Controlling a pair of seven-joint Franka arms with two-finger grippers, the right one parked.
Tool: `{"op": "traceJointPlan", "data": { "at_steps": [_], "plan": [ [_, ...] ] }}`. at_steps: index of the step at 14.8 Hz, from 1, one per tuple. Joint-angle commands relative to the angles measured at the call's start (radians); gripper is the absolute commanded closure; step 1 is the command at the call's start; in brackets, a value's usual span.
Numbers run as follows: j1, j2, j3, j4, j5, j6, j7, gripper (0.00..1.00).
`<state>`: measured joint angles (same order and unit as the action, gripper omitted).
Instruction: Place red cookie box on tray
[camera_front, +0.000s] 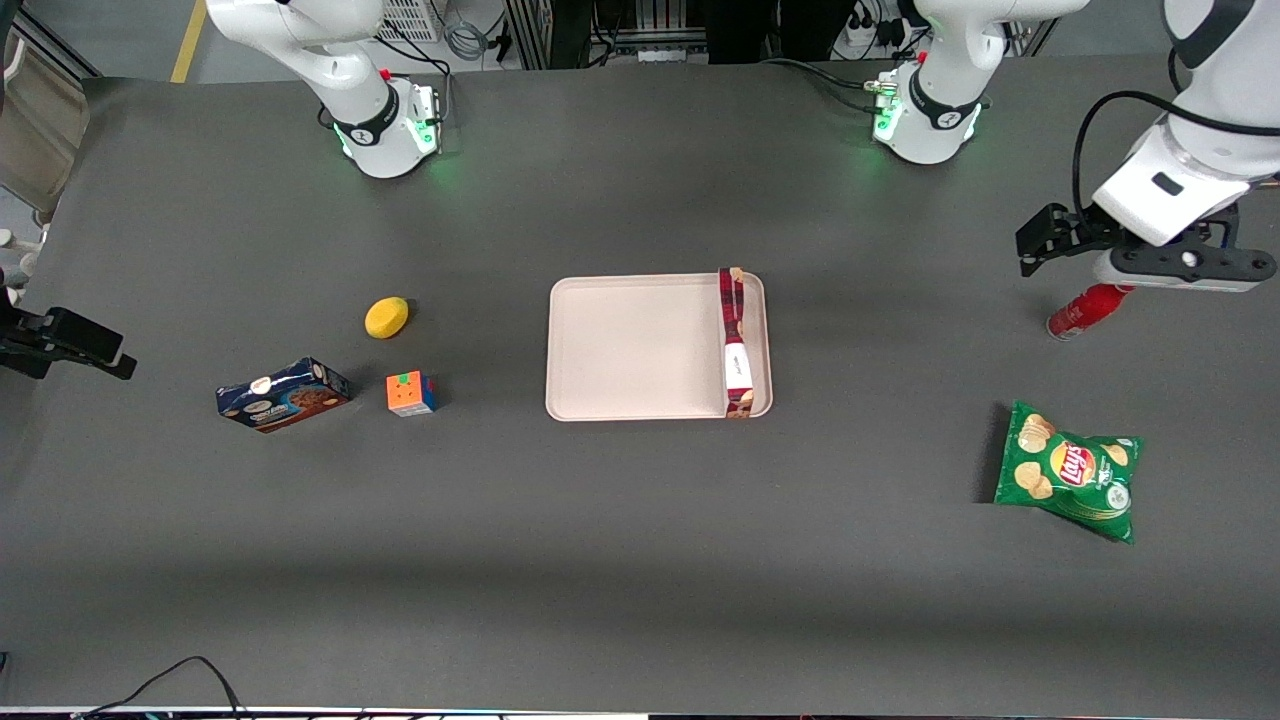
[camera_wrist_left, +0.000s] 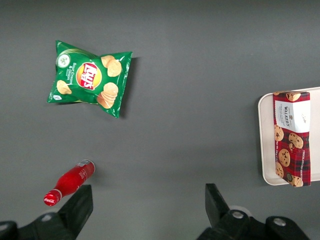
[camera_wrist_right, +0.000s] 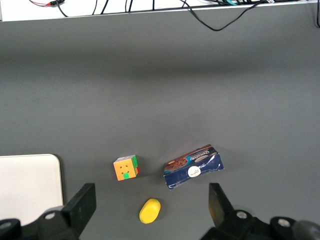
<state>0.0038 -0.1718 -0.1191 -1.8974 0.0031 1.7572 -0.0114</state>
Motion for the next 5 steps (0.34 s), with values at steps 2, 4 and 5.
{"op": "traceJointPlan", "data": {
  "at_steps": [2, 4, 5],
  "plan": [
    [-0.016, 0.006, 0.021, 0.053, -0.012, -0.028, 0.010, 0.00],
    [-0.015, 0.027, 0.022, 0.084, -0.014, -0.031, 0.010, 0.00],
    [-0.015, 0.034, 0.023, 0.090, -0.011, -0.039, 0.010, 0.00]
  ]
}}
